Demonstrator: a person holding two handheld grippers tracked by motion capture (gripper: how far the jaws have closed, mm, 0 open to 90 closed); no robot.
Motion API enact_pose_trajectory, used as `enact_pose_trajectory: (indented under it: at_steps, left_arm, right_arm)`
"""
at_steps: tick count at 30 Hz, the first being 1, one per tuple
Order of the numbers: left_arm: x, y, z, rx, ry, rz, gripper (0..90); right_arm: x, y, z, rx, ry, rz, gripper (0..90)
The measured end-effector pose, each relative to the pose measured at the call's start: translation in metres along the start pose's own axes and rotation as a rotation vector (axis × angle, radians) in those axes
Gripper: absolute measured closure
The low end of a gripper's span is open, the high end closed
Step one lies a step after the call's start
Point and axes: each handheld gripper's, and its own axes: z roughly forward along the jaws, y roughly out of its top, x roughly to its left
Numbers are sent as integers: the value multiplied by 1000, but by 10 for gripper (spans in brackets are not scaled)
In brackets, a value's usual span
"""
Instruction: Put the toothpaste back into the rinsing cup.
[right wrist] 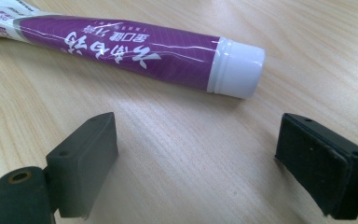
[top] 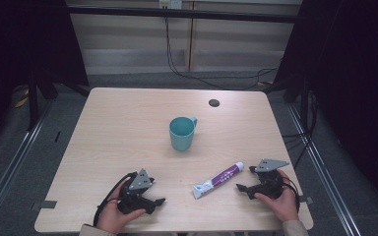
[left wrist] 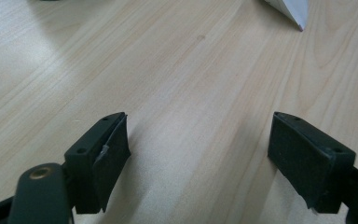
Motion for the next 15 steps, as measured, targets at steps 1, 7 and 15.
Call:
enact_pose_trajectory:
  at_steps: [1, 7, 15]
  left_arm:
    - [0, 0, 0, 0, 0, -1, 201]
    - [0, 0, 0, 1, -2, 0, 201]
    - [0, -1, 0, 0, -2, -1, 201]
  right_arm:
    - [0, 0, 0, 0, 1, 0, 120]
    - [-2, 4, 0, 30, 13, -21, 130]
    - [1, 25, -9, 105, 7, -137, 139]
